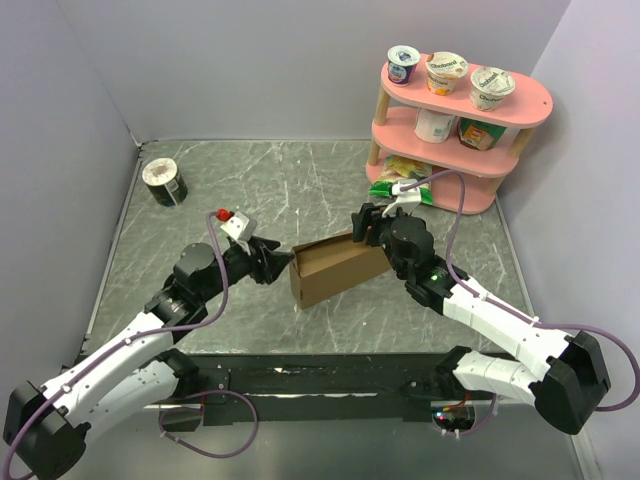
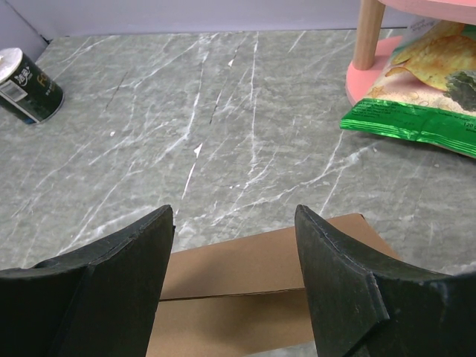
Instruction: Fold the paper box
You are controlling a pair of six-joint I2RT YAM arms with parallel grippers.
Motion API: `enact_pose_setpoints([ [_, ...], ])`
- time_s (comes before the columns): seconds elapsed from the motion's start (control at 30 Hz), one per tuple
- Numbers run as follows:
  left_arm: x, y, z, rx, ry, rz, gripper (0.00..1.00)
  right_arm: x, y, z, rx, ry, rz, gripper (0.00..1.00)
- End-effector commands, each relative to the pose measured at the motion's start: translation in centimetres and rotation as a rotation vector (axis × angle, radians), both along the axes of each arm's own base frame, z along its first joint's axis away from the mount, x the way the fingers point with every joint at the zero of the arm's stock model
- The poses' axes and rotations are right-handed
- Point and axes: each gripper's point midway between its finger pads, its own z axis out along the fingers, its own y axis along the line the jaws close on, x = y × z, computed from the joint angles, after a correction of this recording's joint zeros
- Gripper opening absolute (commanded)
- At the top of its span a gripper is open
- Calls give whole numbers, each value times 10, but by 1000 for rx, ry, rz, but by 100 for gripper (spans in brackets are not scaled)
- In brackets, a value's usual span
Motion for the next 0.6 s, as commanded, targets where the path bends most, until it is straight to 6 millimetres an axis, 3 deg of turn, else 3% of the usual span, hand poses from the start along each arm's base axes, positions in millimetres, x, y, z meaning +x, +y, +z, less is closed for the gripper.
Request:
enact_pose_setpoints([
  [0.0,-1,-5,-9,18,21,-29,56,-13,-12,-56,-118,154,-11,73],
  [0.37,0,-10,-22,34,53,-53,55,-12,-12,-57,-125,154,-13,73],
  [0.47,0,-4,-13,19,42,-19,56,-12,-11,-58,-126,158,-13,73],
  [0.57,-1,5,7,-26,13,25,56,-12,-12,-61,-127,161,-15,71],
])
